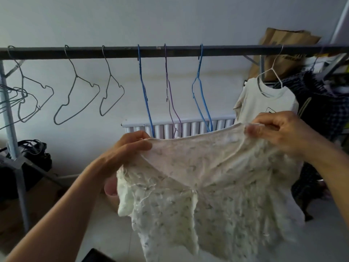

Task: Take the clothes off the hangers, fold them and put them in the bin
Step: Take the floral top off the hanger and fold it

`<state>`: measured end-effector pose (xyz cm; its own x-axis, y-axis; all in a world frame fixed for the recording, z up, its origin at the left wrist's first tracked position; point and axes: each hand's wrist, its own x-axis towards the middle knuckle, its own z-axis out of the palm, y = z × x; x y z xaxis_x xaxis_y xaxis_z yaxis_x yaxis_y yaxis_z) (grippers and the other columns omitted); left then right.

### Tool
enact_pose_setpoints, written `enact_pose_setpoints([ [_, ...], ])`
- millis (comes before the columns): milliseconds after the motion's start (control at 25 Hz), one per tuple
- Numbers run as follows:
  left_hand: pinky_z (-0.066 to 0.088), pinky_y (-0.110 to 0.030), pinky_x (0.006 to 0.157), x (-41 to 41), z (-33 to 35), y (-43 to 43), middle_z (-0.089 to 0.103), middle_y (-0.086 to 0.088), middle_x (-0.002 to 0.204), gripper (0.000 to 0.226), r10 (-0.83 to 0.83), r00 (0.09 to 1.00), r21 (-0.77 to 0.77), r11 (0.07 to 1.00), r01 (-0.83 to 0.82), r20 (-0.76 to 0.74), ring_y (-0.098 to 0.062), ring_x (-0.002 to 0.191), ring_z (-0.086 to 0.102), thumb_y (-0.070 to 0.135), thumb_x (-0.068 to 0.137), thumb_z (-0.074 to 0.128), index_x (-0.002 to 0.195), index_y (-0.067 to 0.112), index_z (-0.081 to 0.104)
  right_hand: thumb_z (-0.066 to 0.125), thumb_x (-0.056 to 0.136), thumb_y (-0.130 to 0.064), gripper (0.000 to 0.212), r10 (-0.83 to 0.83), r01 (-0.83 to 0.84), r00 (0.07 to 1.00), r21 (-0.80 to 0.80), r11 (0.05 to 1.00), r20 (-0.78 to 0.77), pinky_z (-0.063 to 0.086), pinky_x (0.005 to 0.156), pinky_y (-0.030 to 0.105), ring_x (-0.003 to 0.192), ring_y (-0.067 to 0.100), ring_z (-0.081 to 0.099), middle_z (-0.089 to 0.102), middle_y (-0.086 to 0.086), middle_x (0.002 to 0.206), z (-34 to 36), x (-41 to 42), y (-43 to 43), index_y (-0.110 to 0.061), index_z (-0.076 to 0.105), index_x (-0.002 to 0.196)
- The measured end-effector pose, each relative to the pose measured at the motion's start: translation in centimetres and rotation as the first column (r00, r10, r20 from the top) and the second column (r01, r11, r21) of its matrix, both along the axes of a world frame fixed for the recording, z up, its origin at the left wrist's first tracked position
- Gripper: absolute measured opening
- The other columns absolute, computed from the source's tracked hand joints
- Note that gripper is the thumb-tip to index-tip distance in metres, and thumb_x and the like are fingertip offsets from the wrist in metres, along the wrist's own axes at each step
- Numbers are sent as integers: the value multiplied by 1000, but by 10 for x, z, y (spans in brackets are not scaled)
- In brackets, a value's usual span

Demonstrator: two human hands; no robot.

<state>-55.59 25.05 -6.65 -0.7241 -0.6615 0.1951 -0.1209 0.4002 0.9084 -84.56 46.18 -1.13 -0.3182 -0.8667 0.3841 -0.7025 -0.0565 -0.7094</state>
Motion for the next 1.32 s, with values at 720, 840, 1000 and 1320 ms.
enact_pose_setpoints([
  [720, 39, -25, 49, -17, 4, 22, 61, 1, 62, 25, 562, 827, -185, 815, -549, 19, -12, 50, 51, 36, 88, 67, 74, 15, 63, 61, 92, -31, 42, -149, 155, 983, -47, 987, 107, 27, 48, 26, 43, 6, 27, 31, -3, 52, -37, 32, -49, -13, 41, 60],
  [840, 31, -25, 49, -36, -5, 47, 49, 3, 57, 30, 560, 828, 1, 829, -560, -31, -15, 51, 42, 38, 94, 58, 75, 14, 59, 55, 95, -33, 39, -132, 146, 968, -50, 988, 213, 28, 53, 29, 49, 11, 33, 35, -3, 55, -48, 64, -54, -13, 43, 64],
  [1000, 35, -27, 55, -61, -17, 83, 48, 1, 65, 27, 467, 875, 157, 880, -447, -127, -13, 60, 44, 31, 98, 54, 77, 14, 58, 48, 98, -37, 35, -111, 121, 962, -28, 992, 249, 31, 50, 20, 53, 7, 40, 43, -6, 60, -58, 102, -62, -18, 46, 68],
  [1320, 50, -20, 50, -64, -9, 105, 65, -7, 72, 33, 344, 918, 342, 902, -264, -196, -6, 57, 66, 33, 103, 41, 96, 7, 60, 39, 98, -46, 28, -16, 16, 970, 2, 1000, 244, 43, 55, 9, 68, 1, 58, 59, -7, 76, -69, 126, -72, -24, 52, 87],
])
